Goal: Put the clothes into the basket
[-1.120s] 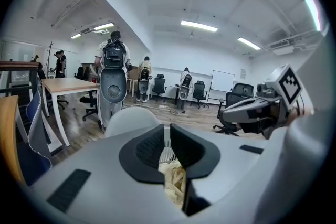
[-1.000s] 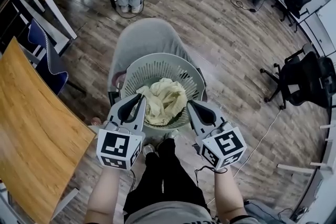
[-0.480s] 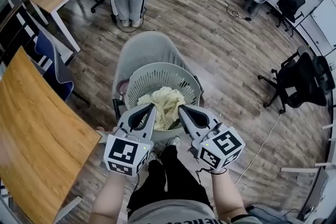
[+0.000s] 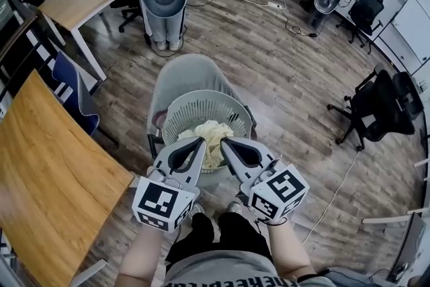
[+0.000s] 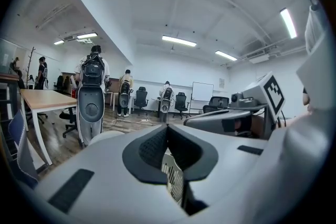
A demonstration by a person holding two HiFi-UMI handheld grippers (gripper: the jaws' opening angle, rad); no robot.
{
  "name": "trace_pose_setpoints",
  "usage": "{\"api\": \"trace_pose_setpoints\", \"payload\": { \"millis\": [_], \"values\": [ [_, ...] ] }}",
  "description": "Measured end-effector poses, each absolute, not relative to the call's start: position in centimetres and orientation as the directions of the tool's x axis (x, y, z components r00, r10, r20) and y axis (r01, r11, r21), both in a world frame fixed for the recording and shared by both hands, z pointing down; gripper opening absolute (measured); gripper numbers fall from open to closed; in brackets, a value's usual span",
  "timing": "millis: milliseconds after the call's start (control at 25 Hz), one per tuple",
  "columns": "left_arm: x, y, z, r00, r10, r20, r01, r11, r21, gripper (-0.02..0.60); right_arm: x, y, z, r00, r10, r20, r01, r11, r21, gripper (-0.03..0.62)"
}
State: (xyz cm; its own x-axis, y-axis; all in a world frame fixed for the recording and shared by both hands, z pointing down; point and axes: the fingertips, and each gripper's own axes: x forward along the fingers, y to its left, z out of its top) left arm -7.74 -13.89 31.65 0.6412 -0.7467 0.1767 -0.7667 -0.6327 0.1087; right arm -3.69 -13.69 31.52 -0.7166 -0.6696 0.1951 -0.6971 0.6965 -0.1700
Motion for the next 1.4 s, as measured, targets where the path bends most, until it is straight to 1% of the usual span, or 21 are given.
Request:
{"api": "trace_pose_setpoints", "payload": {
  "millis": [280,640,1040,1400],
  "values": [
    [-6.9,-12.2,29.0,0.631,-0.762,0.145,-0.776,-0.625,0.090,0.014,-3.7,-12.3,29.0,-0.745,-0.652,0.142,-0.667,0.727,-0.165,0.009],
    [-4.5,-9.9,28.0,0.600,-0.790,0.127,-0.800,-0.594,0.083,0.014,-1.9,-10.2,27.5,-0.774,-0.622,0.120,-0.633,0.762,-0.134,0.009],
    [-4.0,-8.4,27.0,0.551,-0.828,0.099,-0.834,-0.546,0.081,0.014,-1.4,-8.6,27.2,-0.810,-0.574,0.119,-0.585,0.804,-0.107,0.009],
    [-3.8,-8.2,26.1,0.534,-0.842,0.077,-0.845,-0.531,0.066,0.014,-1.4,-8.5,26.8,-0.823,-0.558,0.110,-0.567,0.818,-0.098,0.009]
  ]
}}
